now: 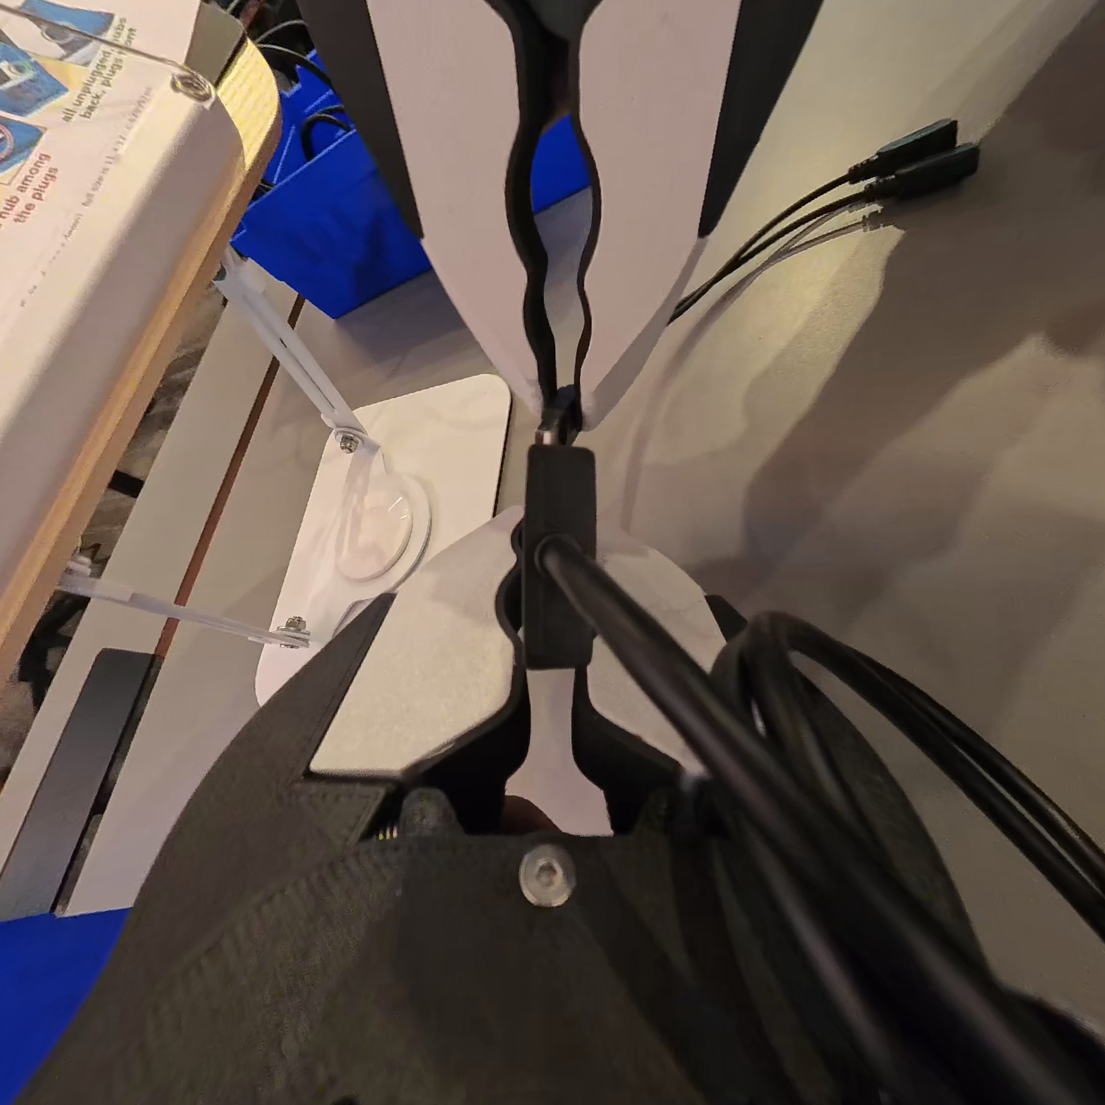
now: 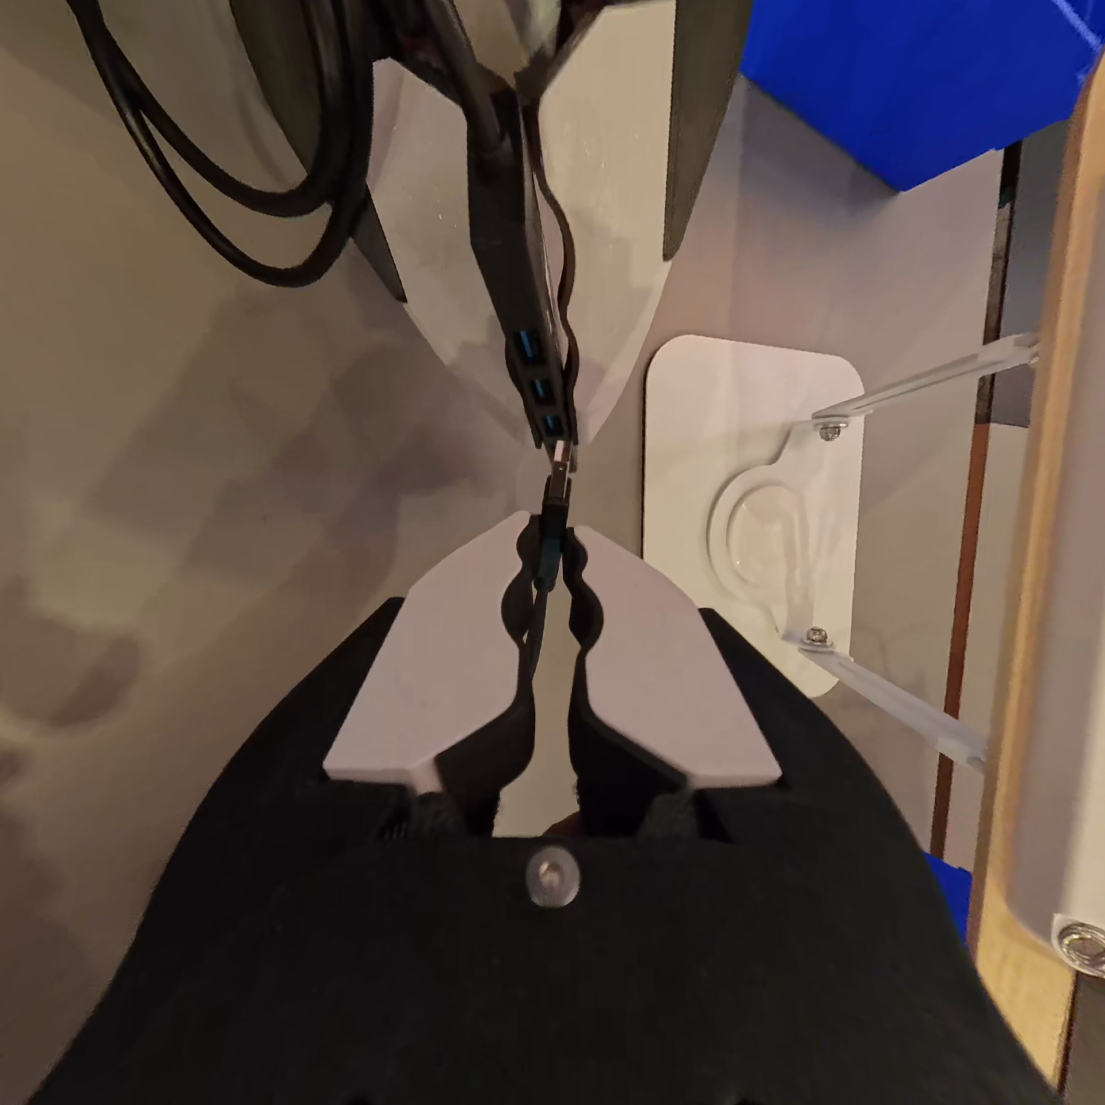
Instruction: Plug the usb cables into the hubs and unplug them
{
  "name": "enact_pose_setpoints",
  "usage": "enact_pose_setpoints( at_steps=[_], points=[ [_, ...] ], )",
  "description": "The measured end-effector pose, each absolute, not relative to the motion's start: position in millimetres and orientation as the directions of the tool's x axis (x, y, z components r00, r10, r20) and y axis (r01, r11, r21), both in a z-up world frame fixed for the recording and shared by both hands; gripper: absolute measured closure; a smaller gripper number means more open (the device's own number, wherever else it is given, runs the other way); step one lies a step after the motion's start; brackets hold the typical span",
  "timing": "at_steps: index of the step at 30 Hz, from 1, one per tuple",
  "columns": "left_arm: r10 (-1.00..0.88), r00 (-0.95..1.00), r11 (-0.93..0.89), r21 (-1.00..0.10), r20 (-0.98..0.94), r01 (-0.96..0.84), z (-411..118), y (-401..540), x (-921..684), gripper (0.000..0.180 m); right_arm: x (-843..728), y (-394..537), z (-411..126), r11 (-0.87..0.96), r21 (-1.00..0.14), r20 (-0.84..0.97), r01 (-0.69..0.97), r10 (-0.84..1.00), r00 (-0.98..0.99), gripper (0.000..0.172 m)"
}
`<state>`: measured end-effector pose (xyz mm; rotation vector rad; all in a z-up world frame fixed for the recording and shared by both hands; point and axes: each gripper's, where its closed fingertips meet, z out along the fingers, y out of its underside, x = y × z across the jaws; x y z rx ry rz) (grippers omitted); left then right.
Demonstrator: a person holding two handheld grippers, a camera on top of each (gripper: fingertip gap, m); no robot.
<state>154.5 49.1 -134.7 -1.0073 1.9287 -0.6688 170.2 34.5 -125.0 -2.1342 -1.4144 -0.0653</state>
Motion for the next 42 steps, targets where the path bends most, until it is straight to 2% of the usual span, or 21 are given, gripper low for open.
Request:
enact_pose_setpoints(
  at_steps=[4,9,15,17,24,30,34,37,40,42],
  points=[
    [-0.877,-0.345,0.462,-0.789,-0.335,-0.406,-135,47,154,0.170,167,38,-118,-0.210,-0.470,0.397,0.858,0.817,0.418,0.164],
    [-0.919,-0.378,0.266,-0.880,-0.109,-0.393,-127,44,149,0.170,169,43,-98,-0.054,-0.442,0.614,0.895,0.709,0.346,0.164],
    [-0.889,-0.452,0.166,-0.873,0.068,-0.458,-133,32,145,0.170,169,37,-94,0.089,-0.302,0.811,0.949,0.547,0.208,0.164],
    [-0.875,-0.468,0.130,-0.872,0.123,-0.472,-133,28,144,0.170,169,36,-94,0.114,-0.288,0.841,0.951,0.505,0.194,0.164],
    [-0.738,-0.558,-0.103,-0.881,0.379,-0.461,-108,4,142,0.170,163,35,-86,0.184,0.029,0.972,0.982,0.224,-0.071,0.165],
    [-0.631,-0.581,-0.191,-0.829,0.514,-0.526,-110,-13,139,0.171,162,29,-77,0.203,0.120,0.983,0.972,0.110,-0.144,0.164],
    [-0.562,-0.560,-0.300,-0.781,0.609,-0.548,-112,-20,138,0.171,164,27,-81,0.207,0.186,0.974,0.960,0.087,-0.207,0.164],
    [-0.549,-0.558,-0.310,-0.771,0.623,-0.556,-116,-29,140,0.170,162,26,-87,0.228,0.213,0.967,0.950,0.091,-0.238,0.164],
    [-0.562,-0.539,-0.333,-0.768,0.627,-0.547,-119,-25,144,0.170,168,25,-88,0.223,0.161,0.972,0.961,0.135,-0.194,0.164],
    [-0.620,-0.517,-0.312,-0.790,0.590,-0.528,-123,-18,146,0.170,174,23,-101,0.215,0.107,0.951,0.971,0.263,-0.163,0.164]
  ],
)
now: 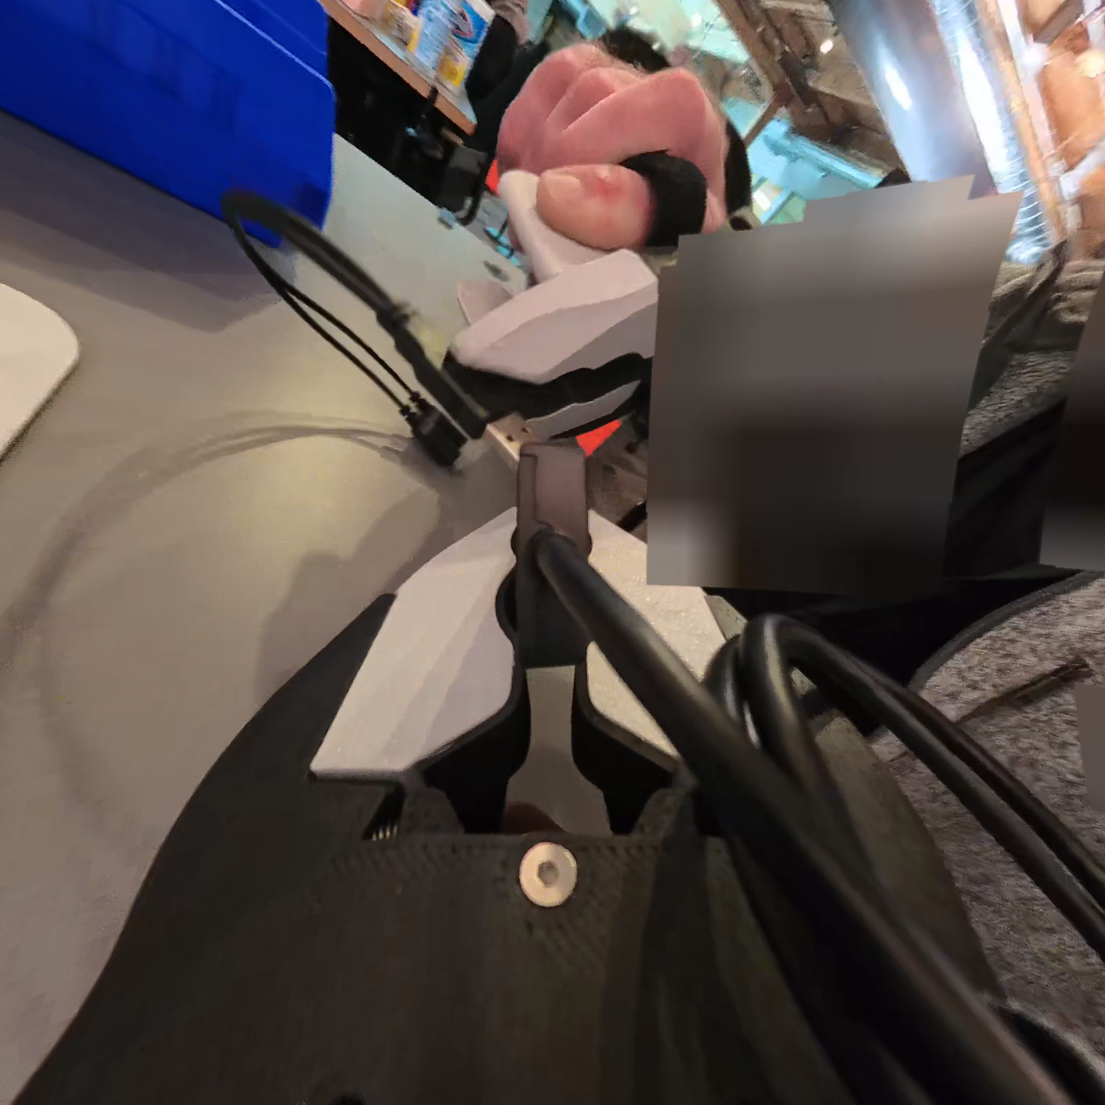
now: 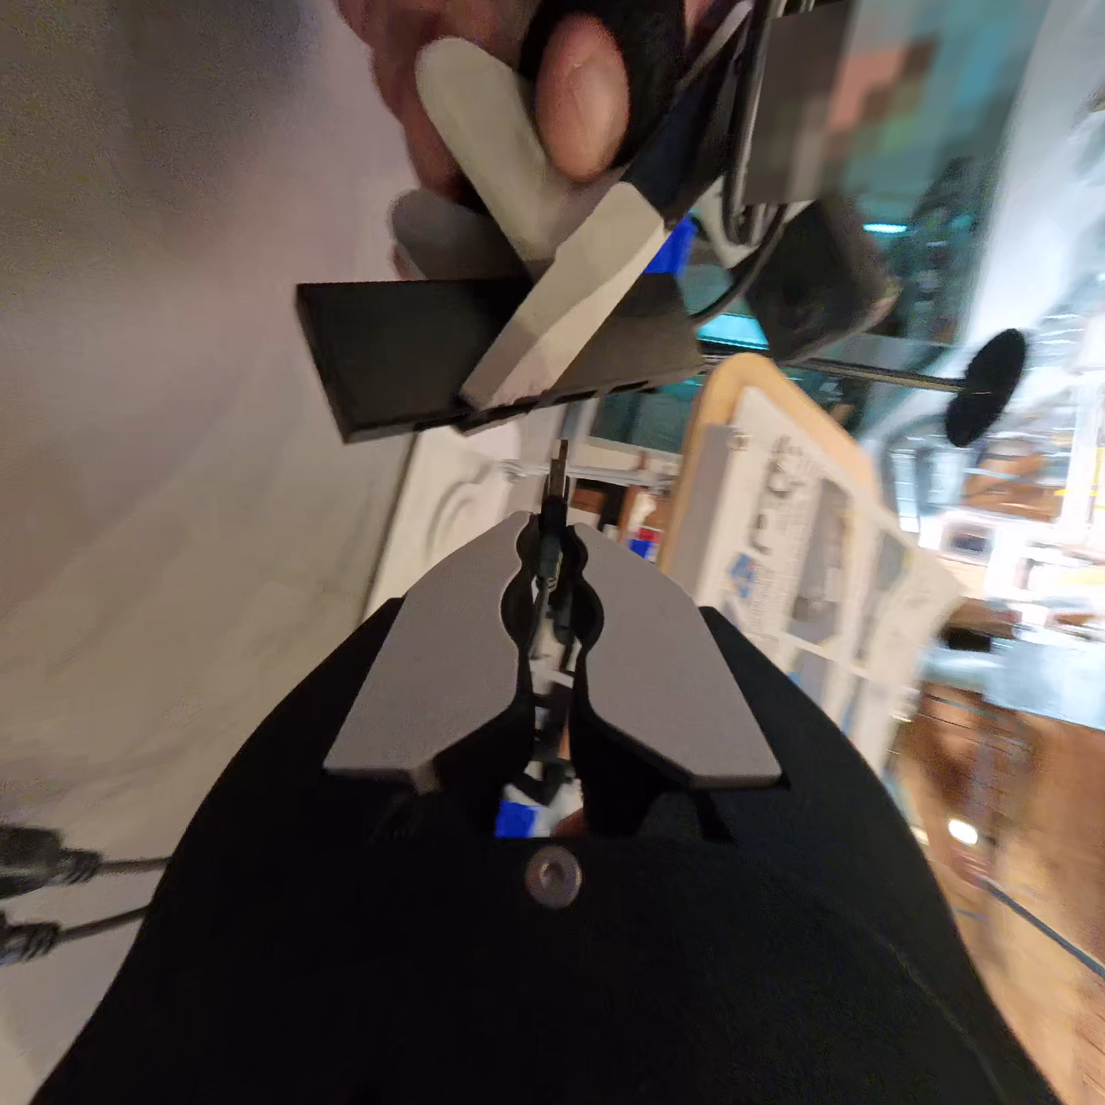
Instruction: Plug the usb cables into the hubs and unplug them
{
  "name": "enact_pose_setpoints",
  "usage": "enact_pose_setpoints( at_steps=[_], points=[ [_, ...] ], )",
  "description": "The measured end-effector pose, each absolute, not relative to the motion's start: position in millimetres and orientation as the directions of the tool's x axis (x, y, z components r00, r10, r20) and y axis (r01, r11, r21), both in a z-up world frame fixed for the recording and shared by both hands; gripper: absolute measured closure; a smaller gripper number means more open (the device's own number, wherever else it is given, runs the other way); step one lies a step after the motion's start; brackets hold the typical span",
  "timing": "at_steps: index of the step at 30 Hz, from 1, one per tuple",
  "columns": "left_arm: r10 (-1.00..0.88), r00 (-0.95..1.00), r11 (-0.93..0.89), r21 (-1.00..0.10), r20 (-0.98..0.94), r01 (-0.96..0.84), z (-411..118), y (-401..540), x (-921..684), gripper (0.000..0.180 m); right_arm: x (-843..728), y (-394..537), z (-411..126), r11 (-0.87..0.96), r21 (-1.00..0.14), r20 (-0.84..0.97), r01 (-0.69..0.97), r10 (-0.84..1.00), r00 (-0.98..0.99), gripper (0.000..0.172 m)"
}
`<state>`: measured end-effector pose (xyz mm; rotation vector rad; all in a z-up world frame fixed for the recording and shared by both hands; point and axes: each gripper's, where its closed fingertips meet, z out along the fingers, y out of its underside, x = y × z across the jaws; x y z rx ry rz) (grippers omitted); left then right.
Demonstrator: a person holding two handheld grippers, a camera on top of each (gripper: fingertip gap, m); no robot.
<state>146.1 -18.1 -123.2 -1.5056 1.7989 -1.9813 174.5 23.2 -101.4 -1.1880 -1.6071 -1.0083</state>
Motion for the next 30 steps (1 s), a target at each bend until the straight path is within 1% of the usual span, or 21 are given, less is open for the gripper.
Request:
enact_pose_setpoints(
  at_steps=[2,3,5,6,7,9,11,13,16,19,22,24,26,28,30],
  points=[
    [-0.734,-0.474,-0.192,-0.819,0.486,-0.541,-141,-8,146,0.171,181,19,-118,0.205,0.031,0.903,0.978,0.413,-0.115,0.164],
    [-0.771,-0.460,-0.141,-0.822,0.441,-0.552,-148,-3,144,0.171,185,14,-133,0.196,0.004,0.846,0.981,0.522,-0.107,0.164],
    [-0.798,-0.441,-0.119,-0.824,0.411,-0.554,-151,5,142,0.170,192,7,-159,0.160,-0.048,0.731,0.986,0.678,-0.074,0.164],
    [-0.813,-0.422,-0.117,-0.822,0.402,-0.557,-153,9,141,0.170,192,0,-172,0.147,-0.092,0.659,0.985,0.751,-0.050,0.164],
    [-0.825,-0.411,-0.112,-0.824,0.389,-0.555,-153,14,141,0.171,191,-1,-179,0.140,-0.124,0.634,0.982,0.773,-0.030,0.164],
    [-0.836,-0.402,-0.105,-0.829,0.373,-0.550,-154,18,139,0.170,191,-3,-190,0.137,-0.140,0.601,0.981,0.799,-0.026,0.164],
    [-0.837,-0.395,-0.114,-0.827,0.378,-0.550,-157,20,137,0.170,187,-8,-199,0.094,-0.199,0.537,0.976,0.843,0.028,0.164],
    [-0.843,-0.386,-0.116,-0.827,0.375,-0.550,-161,21,136,0.170,185,-11,-204,0.054,-0.247,0.493,0.968,0.866,0.077,0.162],
    [-0.843,-0.382,-0.124,-0.827,0.379,-0.548,-167,20,137,0.170,185,-14,-212,-0.053,-0.309,0.394,0.950,0.901,0.179,0.157],
    [-0.866,-0.371,-0.081,-0.828,0.334,-0.556,-173,21,137,0.170,183,-18,-209,-0.113,-0.396,0.322,0.912,0.912,0.252,0.144],
    [-0.896,-0.367,-0.017,-0.847,0.249,-0.531,-172,22,137,0.170,186,-22,-205,-0.242,-0.493,0.198,0.835,0.904,0.379,0.143],
    [-0.925,-0.357,0.073,-0.862,0.129,-0.501,-171,24,138,0.170,190,-21,-201,-0.378,-0.560,0.076,0.737,0.863,0.500,0.143],
    [-0.935,-0.352,0.197,-0.873,-0.030,-0.447,-167,24,140,0.170,190,-21,-194,-0.488,-0.633,-0.054,0.602,0.803,0.594,0.143],
    [-0.927,-0.304,0.340,-0.835,-0.220,-0.433,-167,33,142,0.170,188,-22,-185,-0.553,-0.693,-0.170,0.464,0.750,0.639,0.142],
    [-0.876,-0.262,0.481,-0.780,-0.406,-0.399,-162,38,146,0.170,186,-21,-172,-0.595,-0.741,-0.277,0.310,0.692,0.667,0.142]
  ],
)
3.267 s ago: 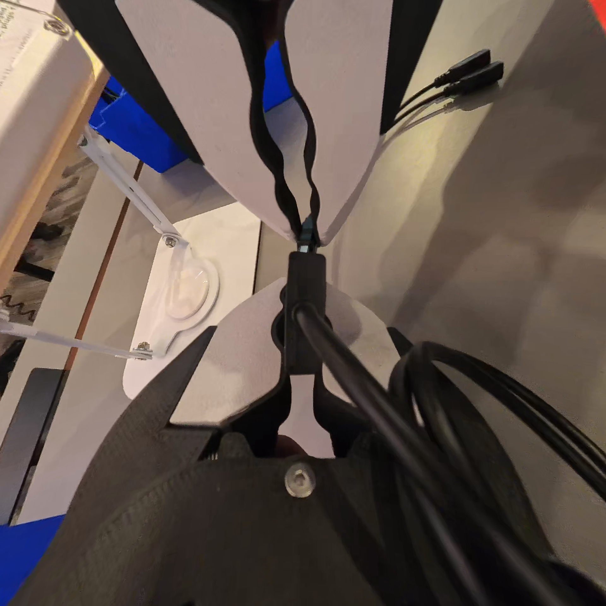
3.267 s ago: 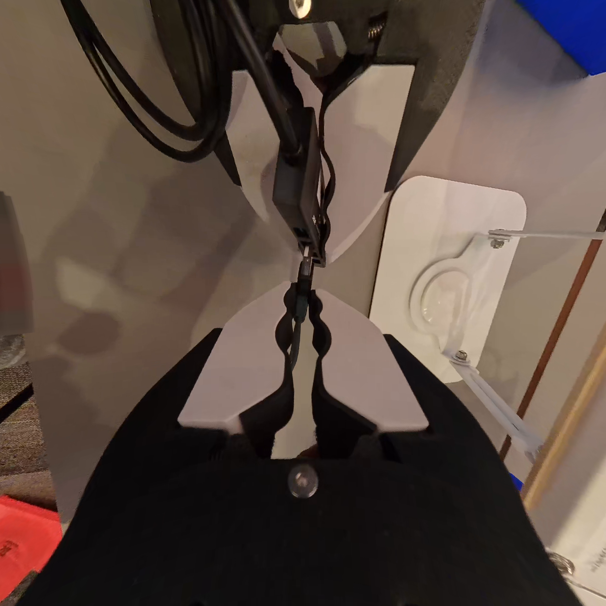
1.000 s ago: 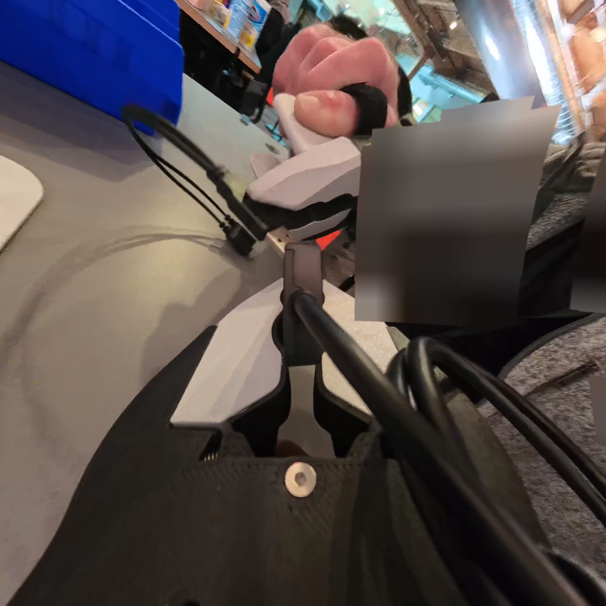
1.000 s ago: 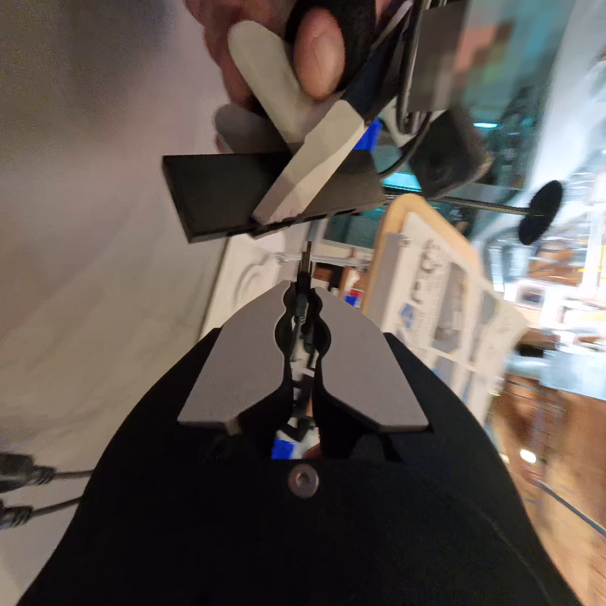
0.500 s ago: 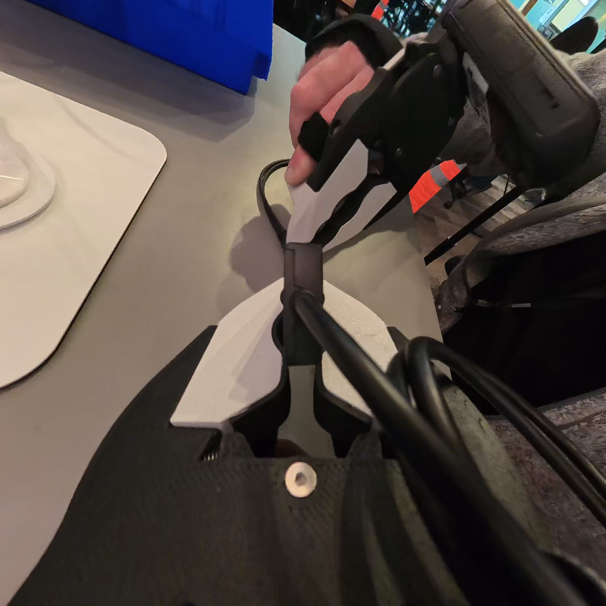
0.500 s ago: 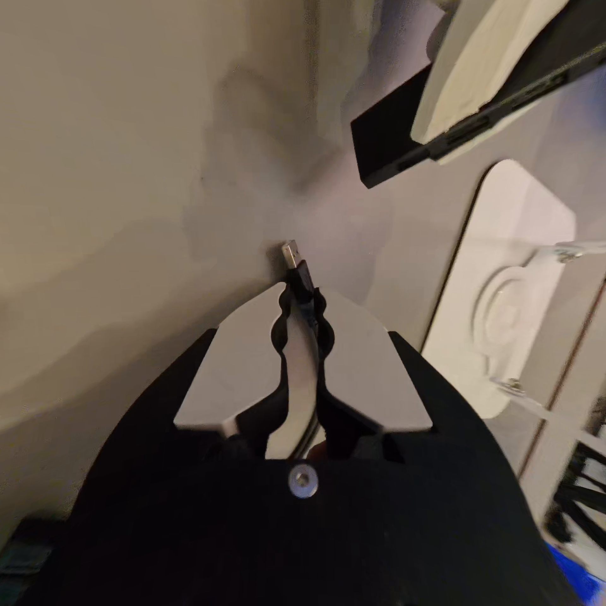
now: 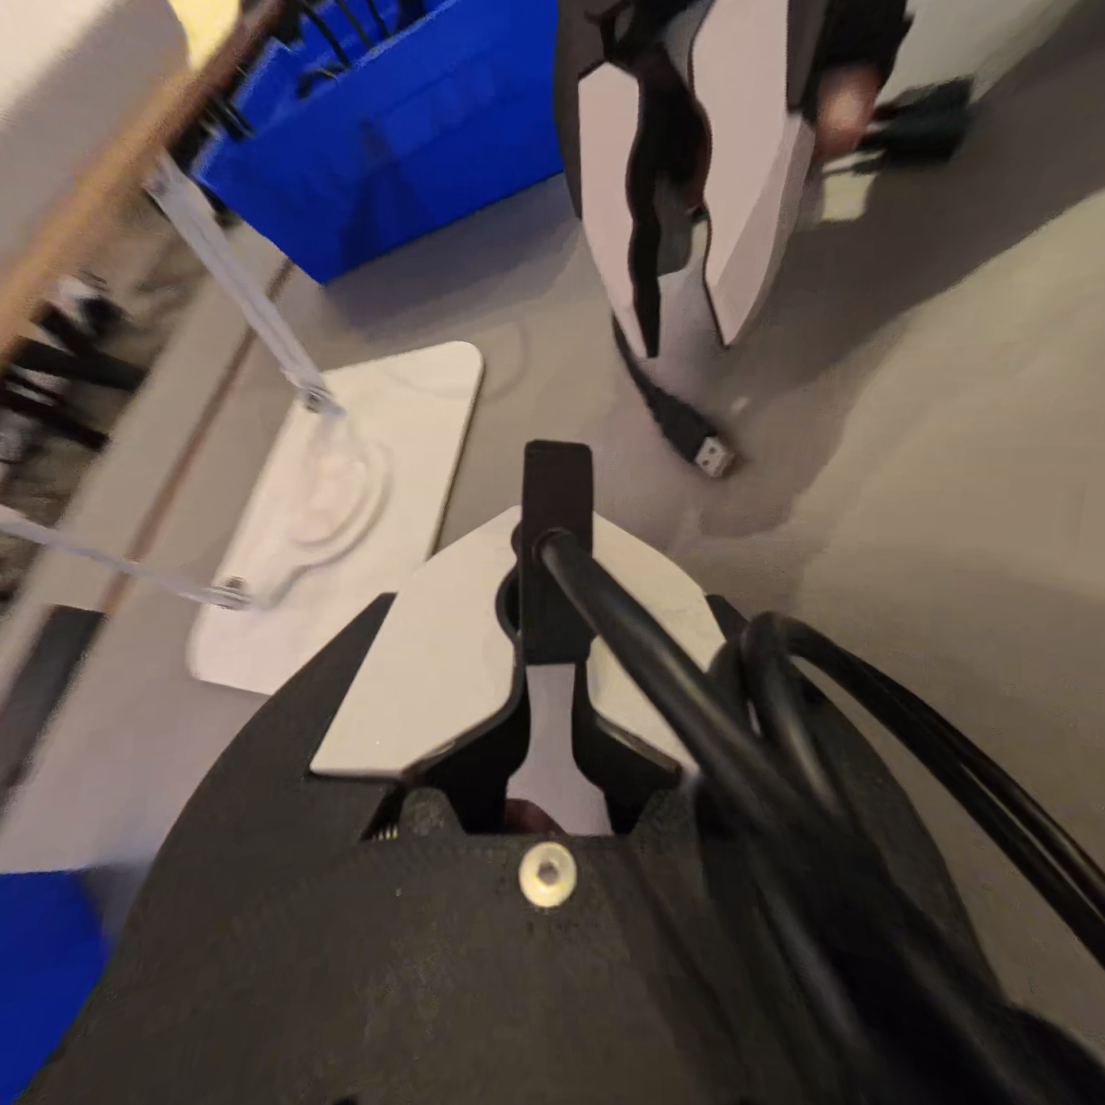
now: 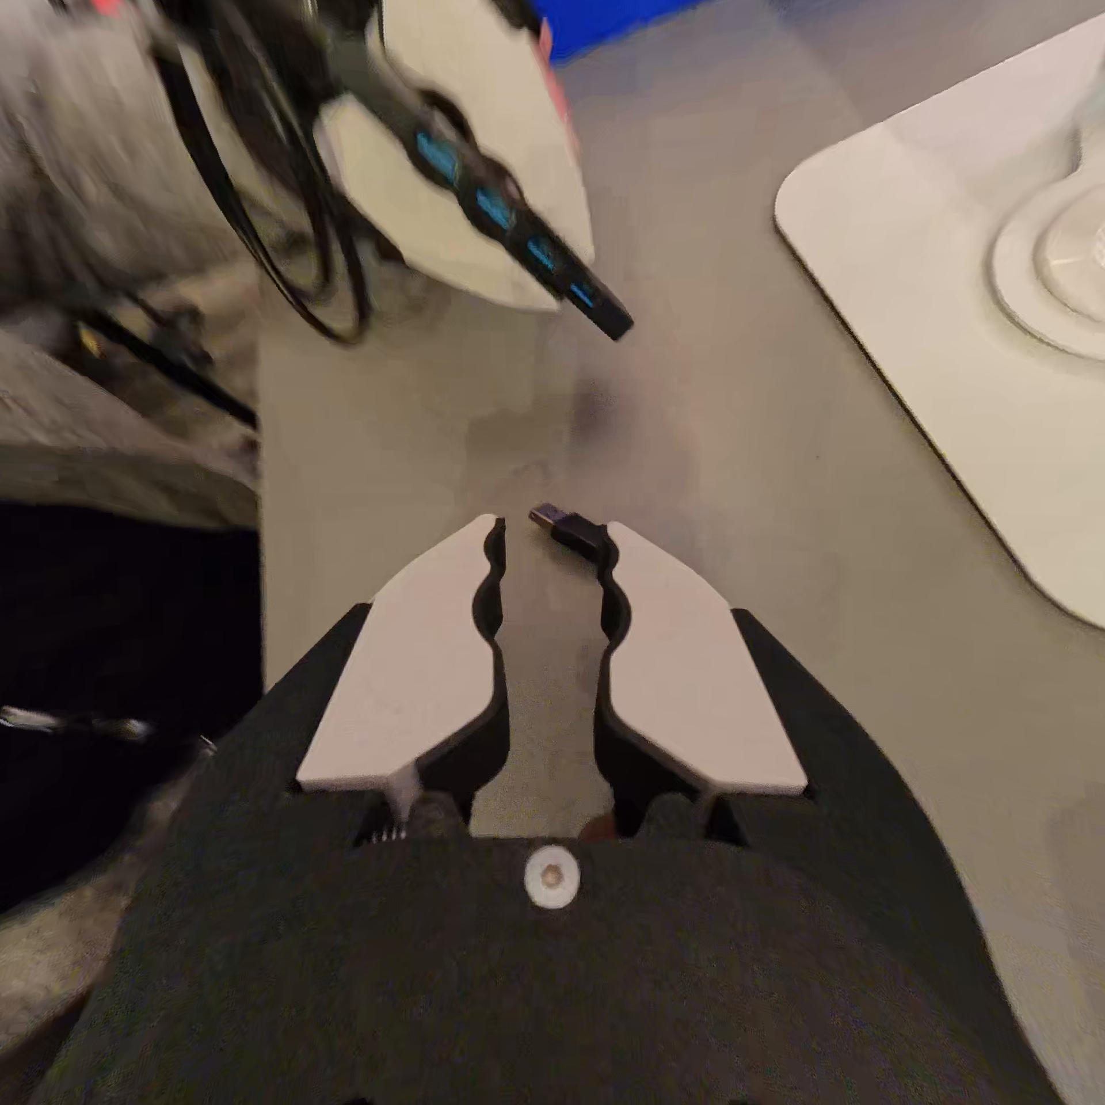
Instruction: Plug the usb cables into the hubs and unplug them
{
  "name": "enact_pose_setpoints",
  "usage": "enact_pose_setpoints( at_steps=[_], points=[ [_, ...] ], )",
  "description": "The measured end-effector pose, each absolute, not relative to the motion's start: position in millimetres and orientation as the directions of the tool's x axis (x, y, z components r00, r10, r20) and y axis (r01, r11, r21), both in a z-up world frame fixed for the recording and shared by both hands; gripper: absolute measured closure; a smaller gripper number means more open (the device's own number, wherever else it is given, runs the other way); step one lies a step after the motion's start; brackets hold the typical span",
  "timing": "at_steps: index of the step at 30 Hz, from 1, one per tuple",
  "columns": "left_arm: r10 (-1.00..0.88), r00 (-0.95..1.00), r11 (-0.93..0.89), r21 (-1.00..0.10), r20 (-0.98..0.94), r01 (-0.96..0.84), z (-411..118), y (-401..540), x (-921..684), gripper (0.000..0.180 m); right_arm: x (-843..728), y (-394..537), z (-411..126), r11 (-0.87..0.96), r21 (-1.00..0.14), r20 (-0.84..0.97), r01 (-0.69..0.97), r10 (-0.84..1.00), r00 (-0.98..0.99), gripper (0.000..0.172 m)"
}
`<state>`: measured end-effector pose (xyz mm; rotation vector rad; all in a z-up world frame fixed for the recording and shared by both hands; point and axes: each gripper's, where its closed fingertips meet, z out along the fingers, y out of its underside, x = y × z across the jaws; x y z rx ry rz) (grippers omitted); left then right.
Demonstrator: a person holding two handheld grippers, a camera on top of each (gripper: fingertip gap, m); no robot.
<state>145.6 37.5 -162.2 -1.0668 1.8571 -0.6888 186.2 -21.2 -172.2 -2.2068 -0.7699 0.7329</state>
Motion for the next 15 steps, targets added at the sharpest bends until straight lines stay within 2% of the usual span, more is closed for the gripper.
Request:
enact_pose_setpoints(
  at_steps=[5,9,12,15],
  points=[
    [-0.640,-0.101,0.747,-0.587,-0.762,-0.312,-133,42,156,0.170,173,-9,-138,-0.627,-0.773,-0.540,-0.101,0.565,0.624,0.137],
    [-0.331,-0.008,0.916,-0.320,-0.943,-0.241,-110,28,161,0.170,181,11,-120,-0.596,-0.696,-0.709,-0.401,0.481,0.516,0.137],
    [-0.166,0.041,0.966,-0.171,-0.985,-0.195,-99,14,162,0.169,192,22,-109,-0.562,-0.626,-0.780,-0.540,0.454,0.432,0.137],
    [0.006,0.047,0.984,-0.002,-0.999,-0.178,-98,6,167,0.170,183,26,-107,-0.583,-0.571,-0.819,-0.578,0.451,0.355,0.132]
  ],
)
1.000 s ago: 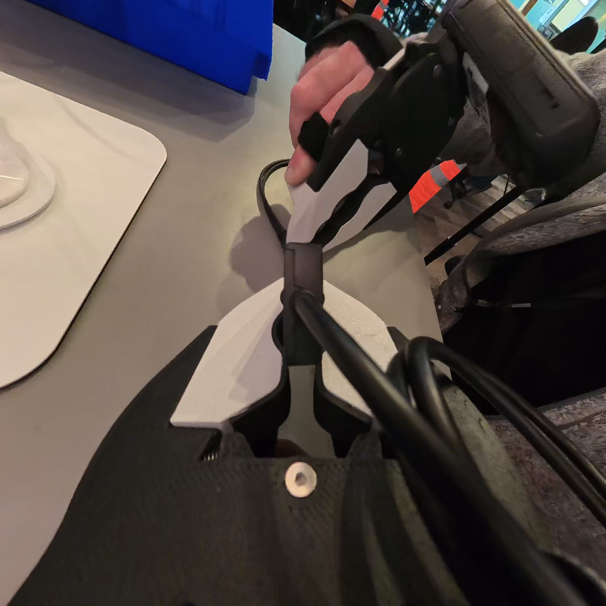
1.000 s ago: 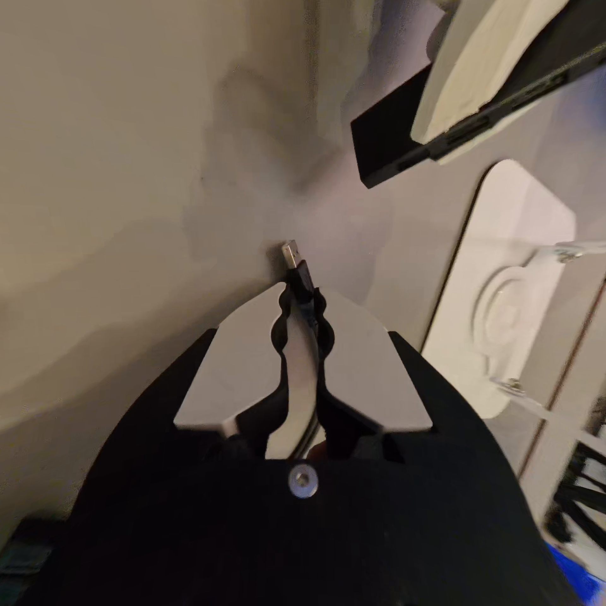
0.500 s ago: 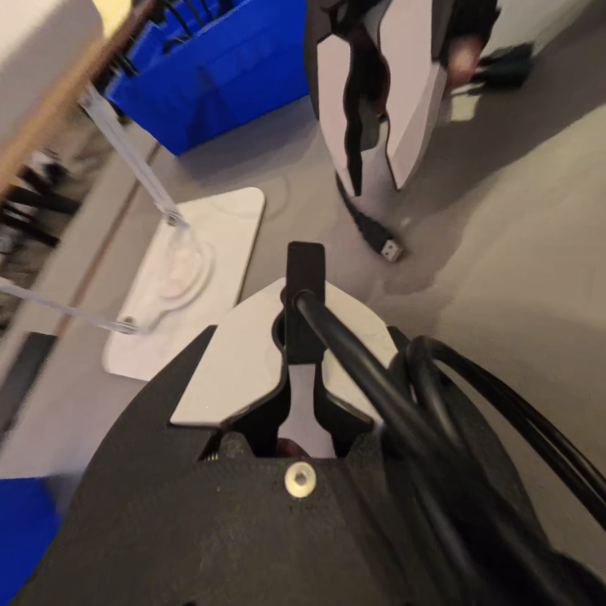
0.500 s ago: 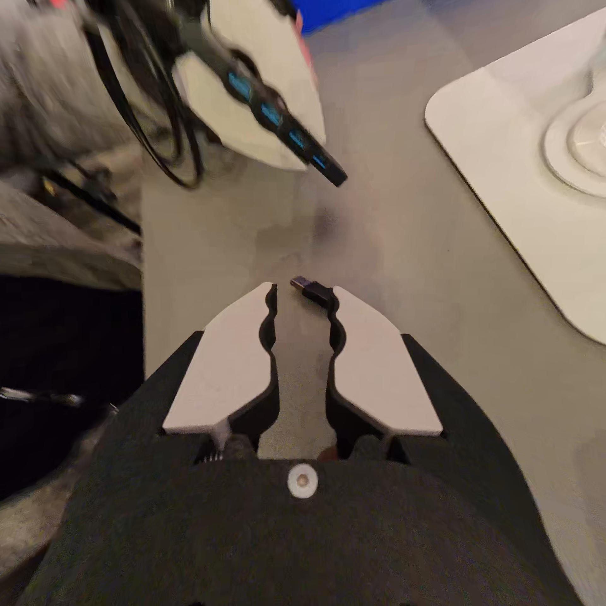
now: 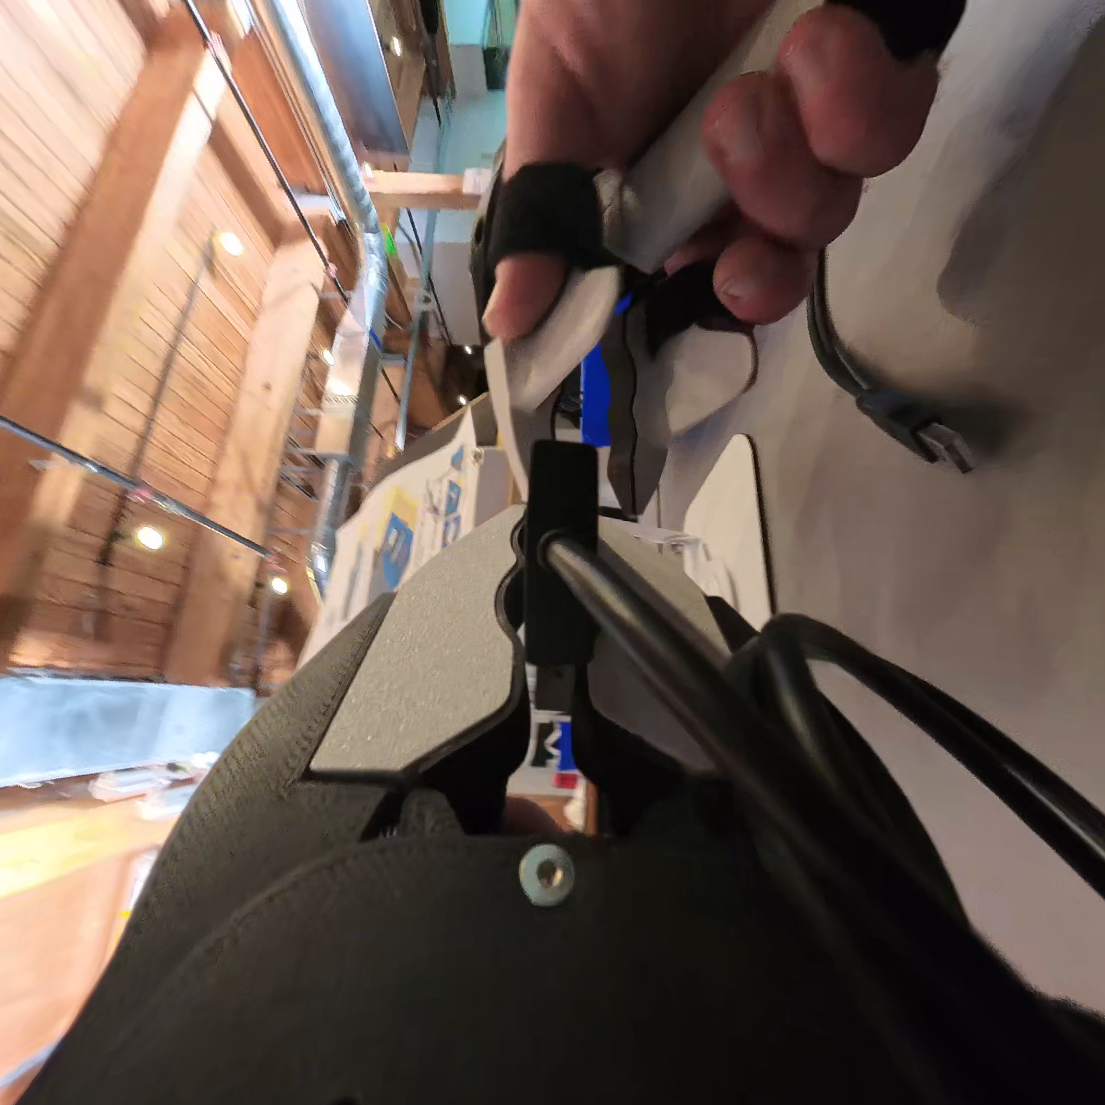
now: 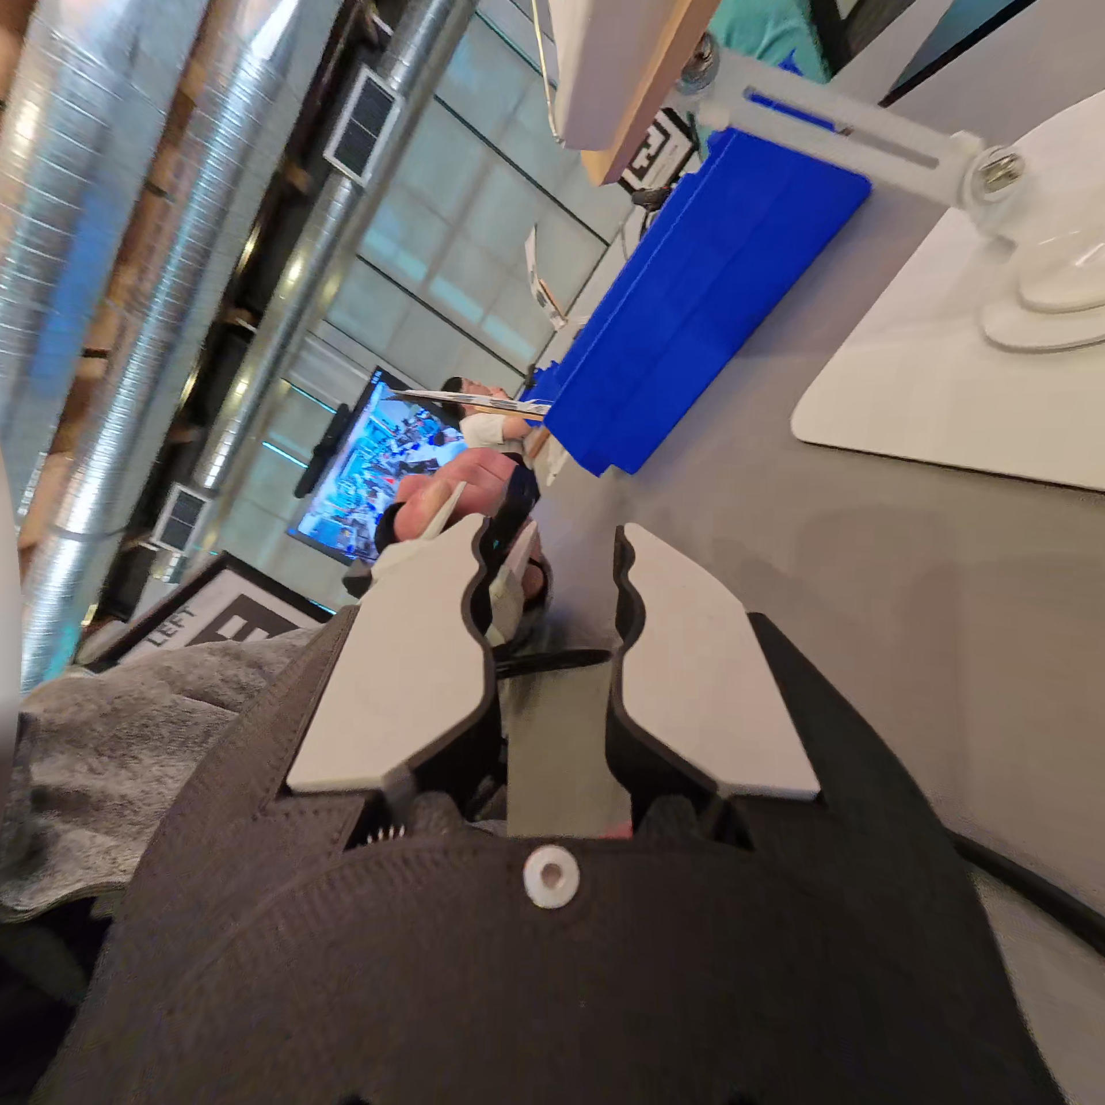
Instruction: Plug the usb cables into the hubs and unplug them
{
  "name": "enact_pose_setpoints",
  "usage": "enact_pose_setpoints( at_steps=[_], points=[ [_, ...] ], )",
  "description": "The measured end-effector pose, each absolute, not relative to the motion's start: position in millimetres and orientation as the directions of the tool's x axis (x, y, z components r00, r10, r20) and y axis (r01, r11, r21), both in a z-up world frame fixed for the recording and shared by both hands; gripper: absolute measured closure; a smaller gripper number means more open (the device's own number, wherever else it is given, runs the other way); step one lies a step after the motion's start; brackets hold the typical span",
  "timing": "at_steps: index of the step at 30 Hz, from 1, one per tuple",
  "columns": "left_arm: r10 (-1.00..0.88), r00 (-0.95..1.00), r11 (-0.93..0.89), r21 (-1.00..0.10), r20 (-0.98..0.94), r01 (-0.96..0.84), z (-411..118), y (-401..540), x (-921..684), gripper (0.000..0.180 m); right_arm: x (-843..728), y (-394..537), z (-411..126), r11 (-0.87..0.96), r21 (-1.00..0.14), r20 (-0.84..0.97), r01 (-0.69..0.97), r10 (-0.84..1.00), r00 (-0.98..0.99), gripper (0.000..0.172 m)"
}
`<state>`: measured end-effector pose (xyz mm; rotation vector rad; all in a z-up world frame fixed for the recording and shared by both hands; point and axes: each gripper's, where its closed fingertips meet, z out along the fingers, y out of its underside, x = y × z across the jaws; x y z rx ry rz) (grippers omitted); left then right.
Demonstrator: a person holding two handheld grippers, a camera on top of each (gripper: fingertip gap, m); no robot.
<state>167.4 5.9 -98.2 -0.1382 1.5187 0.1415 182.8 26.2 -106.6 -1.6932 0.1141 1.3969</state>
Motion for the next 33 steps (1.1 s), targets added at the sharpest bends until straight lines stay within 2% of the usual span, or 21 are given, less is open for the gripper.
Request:
enact_pose_setpoints(
  at_steps=[2,5,7,10,14,15,17,19,20,22,23,24,26,29,31,33],
  points=[
    [0.069,0.026,0.981,0.064,-0.997,-0.182,-101,7,172,0.170,176,27,-102,-0.587,-0.546,-0.832,-0.598,0.464,0.304,0.133],
    [0.162,0.005,0.975,0.159,-0.987,-0.158,-104,5,177,0.170,170,29,-98,-0.583,-0.530,-0.834,-0.616,0.490,0.253,0.155],
    [0.209,0.012,0.968,0.205,-0.978,-0.144,-104,3,178,0.170,168,32,-95,-0.573,-0.521,-0.833,-0.633,0.503,0.231,0.158],
    [0.192,-0.002,0.971,0.190,-0.981,-0.146,-105,7,179,0.170,171,35,-95,-0.548,-0.551,-0.815,-0.629,0.514,0.266,0.158],
    [0.111,-0.030,0.973,0.115,-0.993,-0.199,-109,19,177,0.143,182,40,-81,-0.456,-0.626,-0.753,-0.632,0.562,0.341,0.160],
    [0.068,-0.037,0.972,0.075,-0.997,-0.224,-110,26,174,0.135,187,41,-77,-0.433,-0.642,-0.738,-0.633,0.572,0.357,0.160],
    [-0.059,-0.028,0.975,-0.052,-0.998,-0.217,-108,33,164,0.137,200,44,-71,-0.387,-0.677,-0.706,-0.625,0.581,0.405,0.160],
    [-0.338,-0.052,0.918,-0.317,-0.940,-0.236,-106,43,156,0.128,209,43,-62,-0.344,-0.721,-0.655,-0.601,0.622,0.430,0.161],
    [-0.502,-0.085,0.851,-0.474,-0.861,-0.228,-106,42,154,0.126,211,42,-56,-0.317,-0.758,-0.613,-0.569,0.645,0.457,0.160],
    [-0.816,-0.171,0.578,-0.785,-0.553,-0.223,-102,36,153,0.123,209,38,-44,-0.258,-0.833,-0.510,-0.490,0.704,0.495,0.161],
    [-0.900,-0.222,0.420,-0.881,-0.375,-0.217,-98,31,154,0.122,205,35,-36,-0.218,-0.862,-0.453,-0.458,0.736,0.503,0.161],
    [-0.933,-0.276,0.291,-0.933,-0.229,-0.212,-93,25,155,0.124,201,33,-31,-0.189,-0.890,-0.400,-0.415,0.760,0.512,0.161],
    [-0.924,-0.382,0.115,-0.957,-0.005,-0.265,-93,13,158,0.123,191,29,-25,-0.140,-0.937,-0.299,-0.320,0.796,0.526,0.161],
    [-0.881,-0.452,-0.006,-0.957,0.142,-0.290,-90,2,163,0.132,178,24,-23,-0.104,-0.967,-0.214,-0.235,0.831,0.514,0.160],
    [-0.867,-0.463,-0.039,-0.950,0.186,-0.309,-91,-1,166,0.144,173,22,-23,-0.091,-0.973,-0.188,-0.211,0.847,0.497,0.160],
    [-0.862,-0.465,-0.053,-0.948,0.203,-0.315,-95,-4,170,0.146,167,19,-26,-0.084,-0.980,-0.163,-0.181,0.859,0.486,0.161]
  ],
)
